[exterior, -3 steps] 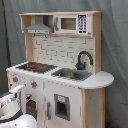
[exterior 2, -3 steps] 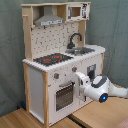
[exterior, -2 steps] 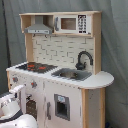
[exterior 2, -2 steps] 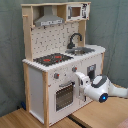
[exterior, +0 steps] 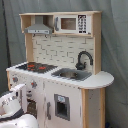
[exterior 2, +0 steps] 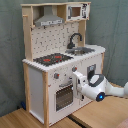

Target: Play with the kitchen

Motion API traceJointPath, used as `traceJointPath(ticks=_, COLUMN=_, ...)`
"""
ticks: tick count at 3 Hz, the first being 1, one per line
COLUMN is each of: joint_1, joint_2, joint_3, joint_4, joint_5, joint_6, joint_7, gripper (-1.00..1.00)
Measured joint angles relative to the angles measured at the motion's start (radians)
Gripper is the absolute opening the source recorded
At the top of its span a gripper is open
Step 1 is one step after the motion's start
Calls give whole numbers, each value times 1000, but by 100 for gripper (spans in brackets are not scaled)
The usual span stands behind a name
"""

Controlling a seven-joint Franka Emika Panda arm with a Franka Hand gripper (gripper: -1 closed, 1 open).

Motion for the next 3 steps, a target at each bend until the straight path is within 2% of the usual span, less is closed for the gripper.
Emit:
traceJointPath(ticks=1, joint_1=70, joint_2=20, joint_3=11, joint_4=-21, joint_5=34, joint_6=-92, joint_7=5, gripper=-100)
traceJointPath(ticks=3, joint_1=150, joint_2=72, joint_3=49, joint_4=-10, joint_5=85, joint_6=-273, joint_7=-2, gripper=-100)
